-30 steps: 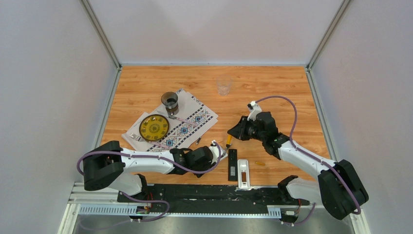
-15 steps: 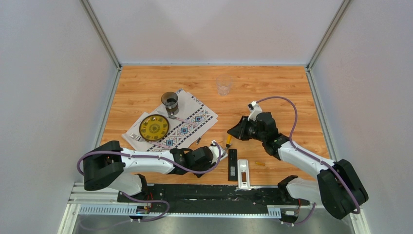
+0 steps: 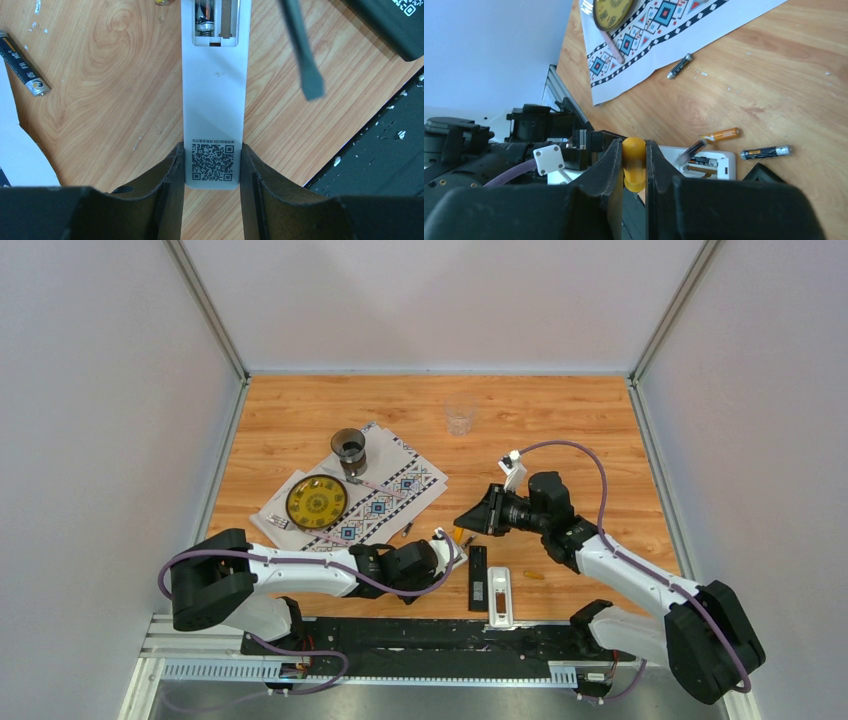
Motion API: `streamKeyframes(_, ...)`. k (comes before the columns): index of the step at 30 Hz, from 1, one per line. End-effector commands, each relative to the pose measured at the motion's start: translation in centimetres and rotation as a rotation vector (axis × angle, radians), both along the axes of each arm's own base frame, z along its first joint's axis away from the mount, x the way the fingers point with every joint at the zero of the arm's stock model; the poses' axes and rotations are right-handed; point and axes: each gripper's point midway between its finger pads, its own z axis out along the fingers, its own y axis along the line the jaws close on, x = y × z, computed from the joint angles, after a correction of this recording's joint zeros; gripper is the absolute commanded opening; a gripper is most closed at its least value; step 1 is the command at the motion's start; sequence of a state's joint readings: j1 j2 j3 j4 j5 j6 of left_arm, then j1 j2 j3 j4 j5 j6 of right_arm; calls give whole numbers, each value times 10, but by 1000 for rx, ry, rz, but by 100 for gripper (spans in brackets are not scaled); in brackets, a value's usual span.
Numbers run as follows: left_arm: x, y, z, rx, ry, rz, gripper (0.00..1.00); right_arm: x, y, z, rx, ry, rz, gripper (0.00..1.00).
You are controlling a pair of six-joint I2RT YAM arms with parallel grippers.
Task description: Unload the batteries from the remote control
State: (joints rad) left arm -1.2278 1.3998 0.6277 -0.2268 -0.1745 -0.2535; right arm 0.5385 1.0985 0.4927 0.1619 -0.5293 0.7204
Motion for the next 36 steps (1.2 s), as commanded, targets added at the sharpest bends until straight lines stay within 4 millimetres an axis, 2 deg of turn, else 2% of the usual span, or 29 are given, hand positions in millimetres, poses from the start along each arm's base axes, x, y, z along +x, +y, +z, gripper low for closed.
streamKeyframes(1,1,12,-17,69,2,16,0,-13,9,23,62,20,90,0)
streamKeyframes(19,2,11,-13,58,-2,16,1,11,-14,20,-63,-71,-48,0)
streamKeyframes(22,3,8,-8,44,-9,8,21,15,-17,19,-73,-82,-63,0)
streamKeyframes(23,4,6,-4,36,-15,3,40,14,-19,15,-88,-60,-65,0)
streamKeyframes(26,6,3,4,14,-32,2,70,17,-21,16,-92,-60,-77,0)
streamKeyframes(30,13,7,12,13,-74,20,84,20,-24,14,-109,-66,-88,0)
streamKeyframes(35,18,-2,26,-55,-90,17,86,22,-28,9,-120,-57,-100,0)
streamKeyframes(36,17,-8,29,-90,-81,1,86,22,-28,9,-121,-58,-101,0)
